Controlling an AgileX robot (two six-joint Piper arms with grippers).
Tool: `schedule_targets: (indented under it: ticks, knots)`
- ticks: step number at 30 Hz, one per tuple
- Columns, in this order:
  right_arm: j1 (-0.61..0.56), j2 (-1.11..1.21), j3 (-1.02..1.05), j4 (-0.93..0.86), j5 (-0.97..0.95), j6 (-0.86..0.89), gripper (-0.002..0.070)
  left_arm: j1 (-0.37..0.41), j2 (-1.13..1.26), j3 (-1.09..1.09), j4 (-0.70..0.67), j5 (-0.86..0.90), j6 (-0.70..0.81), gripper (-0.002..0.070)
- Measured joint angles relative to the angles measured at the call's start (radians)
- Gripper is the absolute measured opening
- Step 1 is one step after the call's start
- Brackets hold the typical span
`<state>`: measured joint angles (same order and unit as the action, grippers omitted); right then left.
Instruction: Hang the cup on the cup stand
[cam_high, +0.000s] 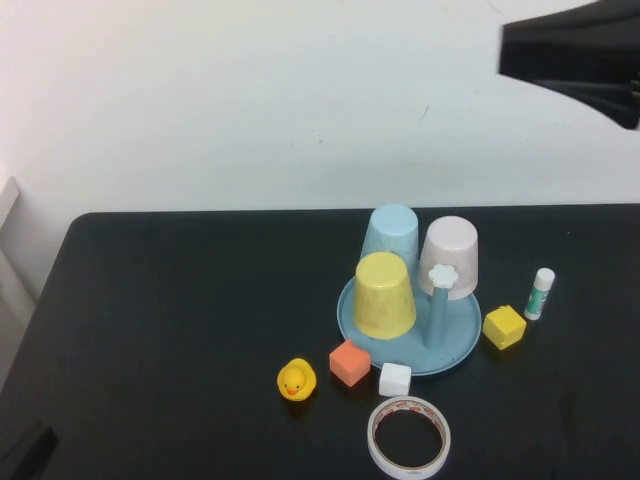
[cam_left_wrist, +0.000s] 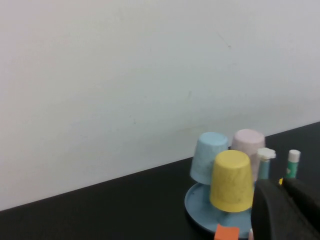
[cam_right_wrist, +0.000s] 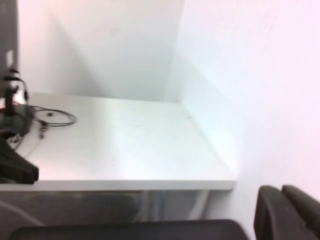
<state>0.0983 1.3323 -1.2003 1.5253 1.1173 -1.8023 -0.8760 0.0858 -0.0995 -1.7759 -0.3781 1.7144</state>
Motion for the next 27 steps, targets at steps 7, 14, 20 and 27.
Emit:
schedule_targets:
  ticks: [7,14,20,27]
  knots:
    - [0.000,-0.288,0.192,-0.002,-0.062,-0.008,0.0001,0.000,0.000,0.000,0.008,0.031,0.000,0.0000]
    - [0.000,-0.521,0.381,-0.025,-0.076,0.043,0.0001,0.000,-0.002,0.000,0.009,0.037,0.000,0.0000]
    - [-0.002,-0.769,0.476,-0.162,-0.125,0.161,0.0001,0.000,-0.002,0.000,0.010,0.037,0.000,0.0000]
    - [-0.002,-0.973,0.542,-0.505,-0.182,0.351,0.0000,0.000,-0.002,0.000,0.012,0.037,0.000,0.0000]
